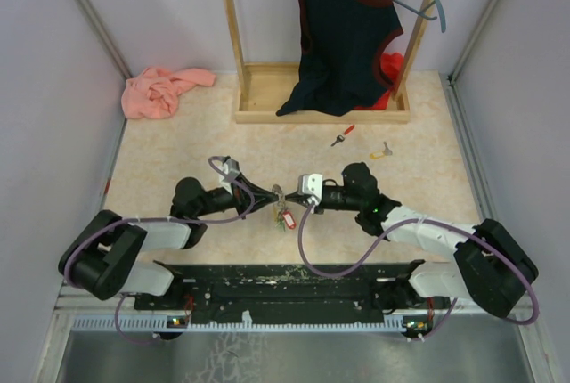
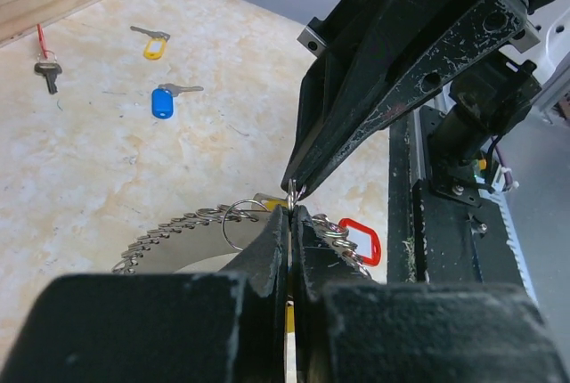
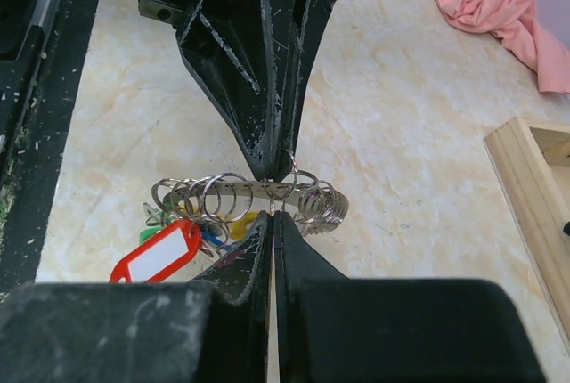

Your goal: Put the keys on the keyring

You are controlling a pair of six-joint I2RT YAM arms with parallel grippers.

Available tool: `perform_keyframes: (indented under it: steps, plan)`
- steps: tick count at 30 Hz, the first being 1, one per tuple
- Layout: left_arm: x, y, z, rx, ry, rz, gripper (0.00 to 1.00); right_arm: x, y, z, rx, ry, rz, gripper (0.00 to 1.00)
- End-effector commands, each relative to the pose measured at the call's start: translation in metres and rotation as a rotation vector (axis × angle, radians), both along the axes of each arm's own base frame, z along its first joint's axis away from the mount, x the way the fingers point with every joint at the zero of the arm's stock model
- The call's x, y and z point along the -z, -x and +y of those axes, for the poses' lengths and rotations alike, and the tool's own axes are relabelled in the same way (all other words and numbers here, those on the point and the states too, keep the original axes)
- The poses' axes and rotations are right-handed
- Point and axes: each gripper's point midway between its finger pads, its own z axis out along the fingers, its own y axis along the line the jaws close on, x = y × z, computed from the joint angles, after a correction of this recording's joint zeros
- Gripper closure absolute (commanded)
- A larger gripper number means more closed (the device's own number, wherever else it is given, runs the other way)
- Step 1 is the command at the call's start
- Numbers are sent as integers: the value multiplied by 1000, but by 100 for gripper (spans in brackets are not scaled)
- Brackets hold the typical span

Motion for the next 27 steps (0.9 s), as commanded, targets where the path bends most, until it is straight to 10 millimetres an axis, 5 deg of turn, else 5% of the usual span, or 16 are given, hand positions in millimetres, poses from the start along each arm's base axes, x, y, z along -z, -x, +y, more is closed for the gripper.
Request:
perform_keyframes:
  steps: [1,9,18,27]
  plan:
    - [-20,0,-1,-9,85,-24,99,-29,-9,4,20,-30,-84,100]
    - [4,-4,-1,-13,15,-21,78,-39,-11,4,7,5,-119,100]
    - [30,-4,1,-5,-74,-51,61,-29,-12,5,-8,55,-113,100]
    - [40,0,-6,105,-131,-143,55,-26,-11,6,-22,67,-103,100]
